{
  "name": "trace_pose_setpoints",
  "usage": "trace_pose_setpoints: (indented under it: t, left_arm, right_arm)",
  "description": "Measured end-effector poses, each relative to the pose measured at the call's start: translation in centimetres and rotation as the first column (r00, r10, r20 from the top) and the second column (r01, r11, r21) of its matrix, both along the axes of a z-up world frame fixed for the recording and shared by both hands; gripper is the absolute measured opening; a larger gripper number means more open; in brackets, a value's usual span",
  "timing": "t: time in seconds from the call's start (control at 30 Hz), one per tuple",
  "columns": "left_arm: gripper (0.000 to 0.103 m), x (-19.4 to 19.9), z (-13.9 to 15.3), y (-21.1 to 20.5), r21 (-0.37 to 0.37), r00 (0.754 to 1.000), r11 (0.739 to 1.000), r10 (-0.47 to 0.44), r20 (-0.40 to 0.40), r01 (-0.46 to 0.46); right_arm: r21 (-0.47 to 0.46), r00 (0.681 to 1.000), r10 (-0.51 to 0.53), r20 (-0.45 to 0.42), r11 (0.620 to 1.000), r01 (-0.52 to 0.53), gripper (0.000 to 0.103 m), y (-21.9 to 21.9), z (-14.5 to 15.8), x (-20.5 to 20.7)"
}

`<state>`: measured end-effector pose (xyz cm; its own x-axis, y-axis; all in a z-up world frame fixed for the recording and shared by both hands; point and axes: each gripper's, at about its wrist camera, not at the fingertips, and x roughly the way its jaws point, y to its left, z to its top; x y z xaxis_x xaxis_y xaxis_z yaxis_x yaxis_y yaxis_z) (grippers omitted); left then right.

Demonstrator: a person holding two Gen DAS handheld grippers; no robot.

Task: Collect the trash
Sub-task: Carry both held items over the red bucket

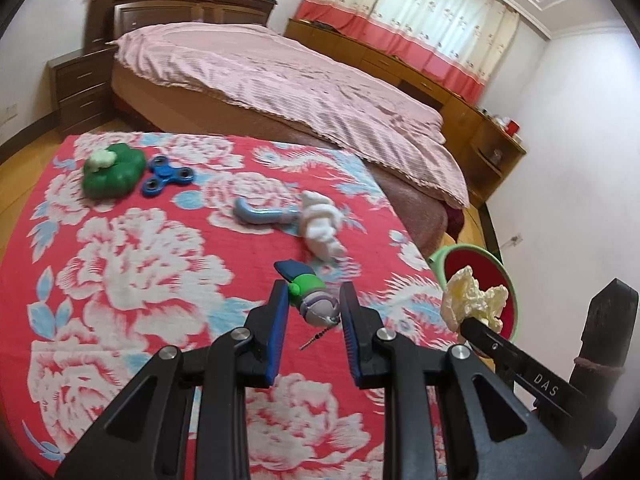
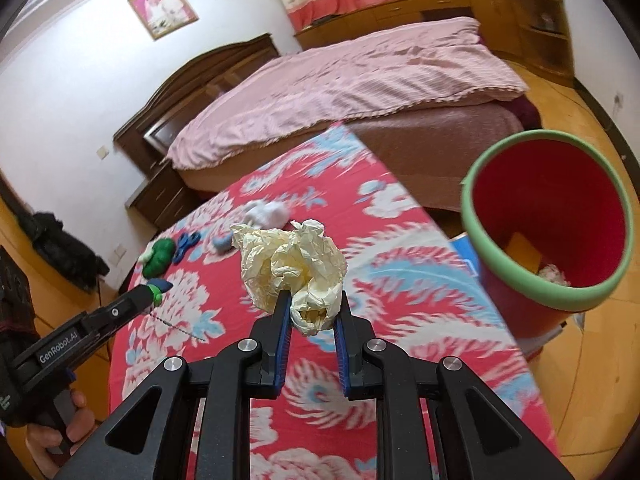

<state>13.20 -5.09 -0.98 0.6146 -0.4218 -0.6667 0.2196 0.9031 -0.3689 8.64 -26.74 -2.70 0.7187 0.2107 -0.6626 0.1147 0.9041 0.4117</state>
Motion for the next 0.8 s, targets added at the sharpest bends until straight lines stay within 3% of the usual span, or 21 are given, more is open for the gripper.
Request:
trace_pose_setpoints:
  t: [0.43,0.8]
  left_arm:
    - [0.026,0.5,0.5,-6.2,0.019,0.991,0.991,-0.13,-0.012,0.131]
    - [0.026,1.1,1.6,-13.3,0.054,0.964,0.962,-0.267,0.0,0.266]
  right_arm:
    - [0.046,0.991,-0.13,0.018,0.991,0.129,0.02,-5.8,0.1,-1.6]
    - [0.076,0.97,-0.244,0.009,0.967,0.243,0.02,-11.1,-0.7,-2.6]
